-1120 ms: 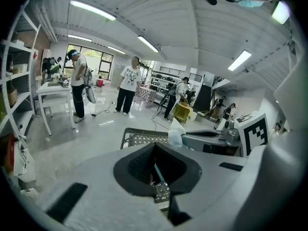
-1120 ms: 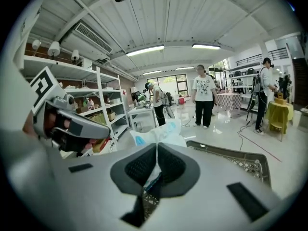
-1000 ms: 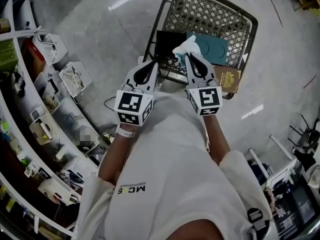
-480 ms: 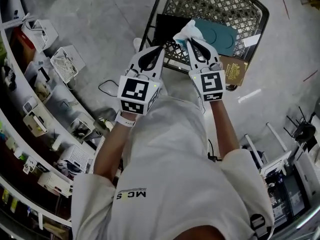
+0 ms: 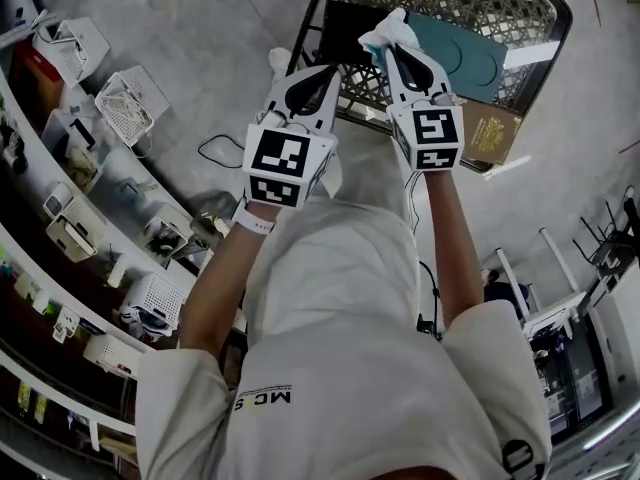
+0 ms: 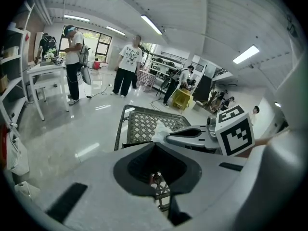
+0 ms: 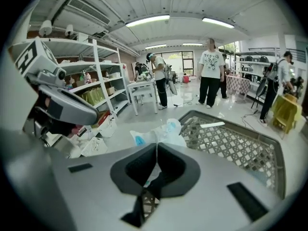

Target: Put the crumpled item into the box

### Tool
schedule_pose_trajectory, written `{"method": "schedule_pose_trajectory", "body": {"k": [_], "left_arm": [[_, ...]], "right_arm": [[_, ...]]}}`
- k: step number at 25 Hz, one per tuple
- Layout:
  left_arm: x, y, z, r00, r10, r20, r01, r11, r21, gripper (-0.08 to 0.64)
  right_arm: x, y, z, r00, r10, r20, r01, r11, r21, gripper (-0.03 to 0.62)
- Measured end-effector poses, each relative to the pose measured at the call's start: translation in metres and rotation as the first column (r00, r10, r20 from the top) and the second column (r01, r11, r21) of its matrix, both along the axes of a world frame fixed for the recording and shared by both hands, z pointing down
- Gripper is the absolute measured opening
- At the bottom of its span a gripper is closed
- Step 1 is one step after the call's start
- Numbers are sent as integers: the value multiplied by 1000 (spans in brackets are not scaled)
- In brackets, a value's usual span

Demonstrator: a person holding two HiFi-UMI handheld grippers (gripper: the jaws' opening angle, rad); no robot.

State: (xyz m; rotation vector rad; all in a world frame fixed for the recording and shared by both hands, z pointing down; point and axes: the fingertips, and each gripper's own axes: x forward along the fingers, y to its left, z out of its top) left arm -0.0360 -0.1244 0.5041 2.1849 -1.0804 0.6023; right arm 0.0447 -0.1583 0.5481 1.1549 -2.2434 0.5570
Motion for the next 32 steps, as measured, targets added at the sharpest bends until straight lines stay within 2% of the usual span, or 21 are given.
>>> {"method": "schedule_pose_trajectory", "body": {"k": [8, 16, 18, 24, 32], "left_arm": [[-2, -4, 9, 1000, 12, 2, -12, 1000, -12, 20], [-1, -1, 9, 1000, 31, 2, -30, 999, -16, 20], [0, 1, 9, 999, 37, 3, -37, 999, -16, 20], [3, 3, 6, 999, 45, 6, -45, 999, -13, 20], [10, 7, -10, 998, 60, 10, -60, 998, 15, 20]], "right_arm": [[-3, 1, 50, 997, 65, -38, -68, 993, -98, 23], [-4, 4, 82, 994, 107, -36, -111, 981, -160, 31], [-2, 3, 83, 991, 126, -35, -130, 978, -163, 74], [2, 6, 71, 988, 157, -9, -156, 976, -153, 72], [2, 18, 46, 989, 147, 26, -143, 982, -125, 63]]}}
